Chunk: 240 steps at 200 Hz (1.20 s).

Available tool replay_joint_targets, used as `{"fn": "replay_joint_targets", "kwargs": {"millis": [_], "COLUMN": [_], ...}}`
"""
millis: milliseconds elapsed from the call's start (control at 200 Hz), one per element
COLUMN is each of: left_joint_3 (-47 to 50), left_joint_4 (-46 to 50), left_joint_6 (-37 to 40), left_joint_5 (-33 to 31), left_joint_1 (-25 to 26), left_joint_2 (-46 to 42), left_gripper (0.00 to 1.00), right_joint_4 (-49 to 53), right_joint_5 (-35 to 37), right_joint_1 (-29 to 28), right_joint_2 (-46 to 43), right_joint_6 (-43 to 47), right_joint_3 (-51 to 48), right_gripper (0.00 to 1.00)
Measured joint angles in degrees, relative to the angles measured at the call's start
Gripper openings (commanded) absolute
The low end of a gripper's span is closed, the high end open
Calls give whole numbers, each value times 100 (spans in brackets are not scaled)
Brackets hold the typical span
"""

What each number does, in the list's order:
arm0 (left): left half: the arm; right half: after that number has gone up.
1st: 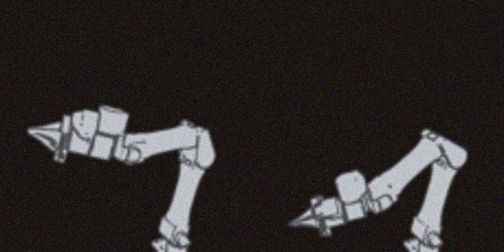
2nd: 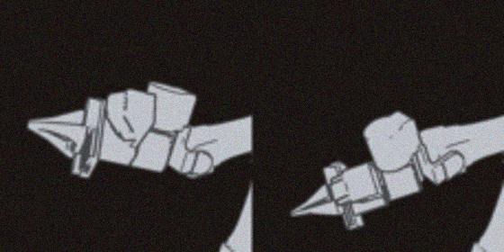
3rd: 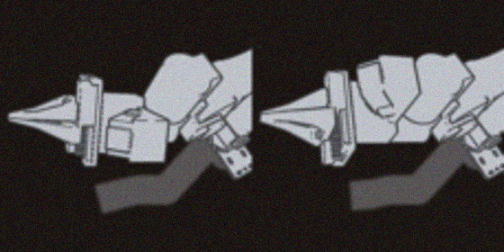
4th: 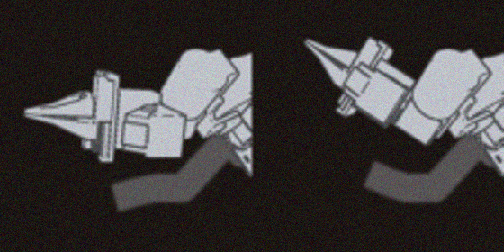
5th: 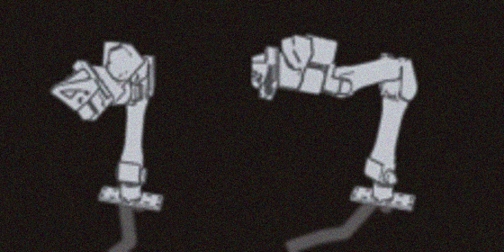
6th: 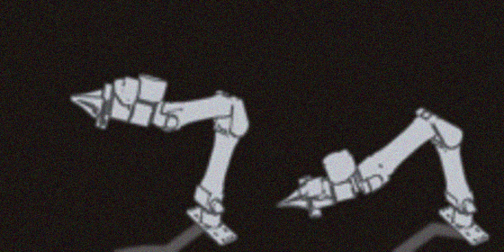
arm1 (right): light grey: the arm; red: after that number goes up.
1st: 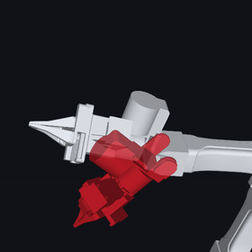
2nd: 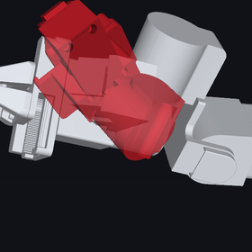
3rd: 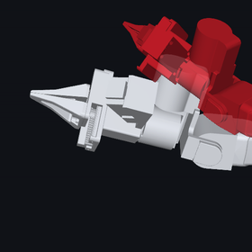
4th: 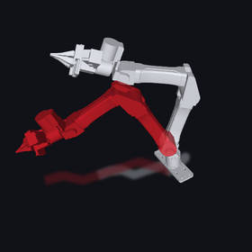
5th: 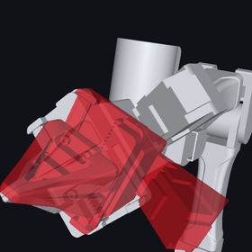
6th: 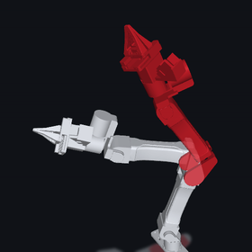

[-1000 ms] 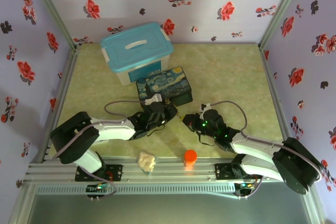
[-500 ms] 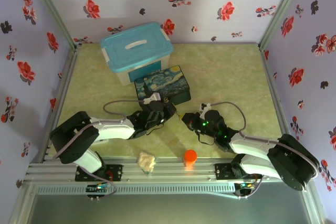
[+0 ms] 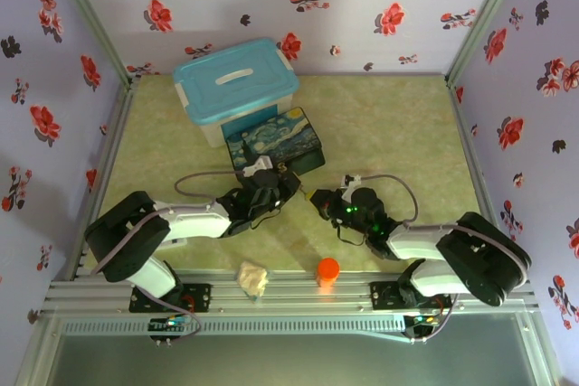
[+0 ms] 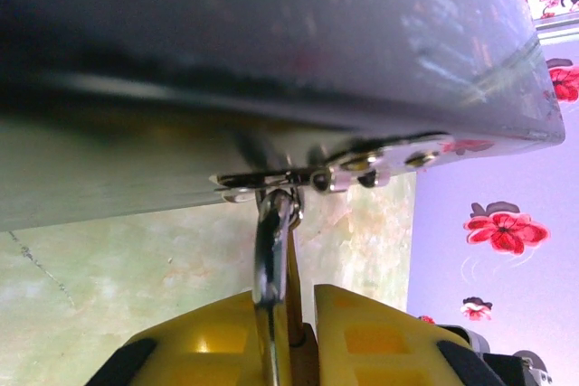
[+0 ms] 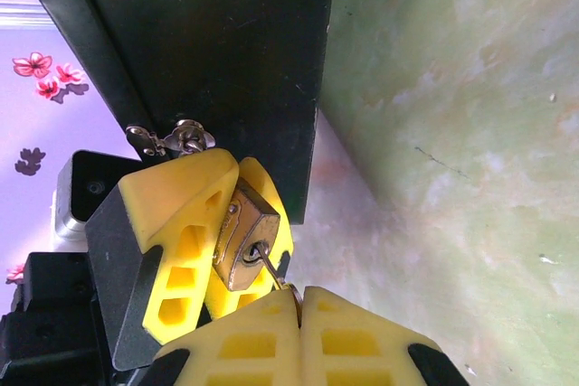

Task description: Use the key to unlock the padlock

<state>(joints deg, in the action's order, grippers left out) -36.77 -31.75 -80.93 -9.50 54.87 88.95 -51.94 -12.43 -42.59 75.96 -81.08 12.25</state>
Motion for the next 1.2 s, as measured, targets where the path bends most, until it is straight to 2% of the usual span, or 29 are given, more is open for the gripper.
{"fn": "replay_joint_targets", "kwargs": {"millis": [260, 385, 1200], "left_joint_3": [-2, -2, -129], "left_joint_4": [-81, -57, 205], "left_joint_6": [-20, -17, 48], "left_joint_5": [-33, -39, 17], "left_joint_1": [-20, -20, -22], "left_joint_2": [0, 0, -9], "left_gripper": [0, 0, 0], "right_joint_4": [-1436, -1770, -1602], "right_joint_5": [-511, -741, -632], "right_joint_1": [417, 474, 284], "right_joint_2": [844, 1108, 1117], "right_joint_6": [-470, -601, -723], "right_joint_3": [-173, -170, 52], "right_gripper": [0, 0, 0]}}
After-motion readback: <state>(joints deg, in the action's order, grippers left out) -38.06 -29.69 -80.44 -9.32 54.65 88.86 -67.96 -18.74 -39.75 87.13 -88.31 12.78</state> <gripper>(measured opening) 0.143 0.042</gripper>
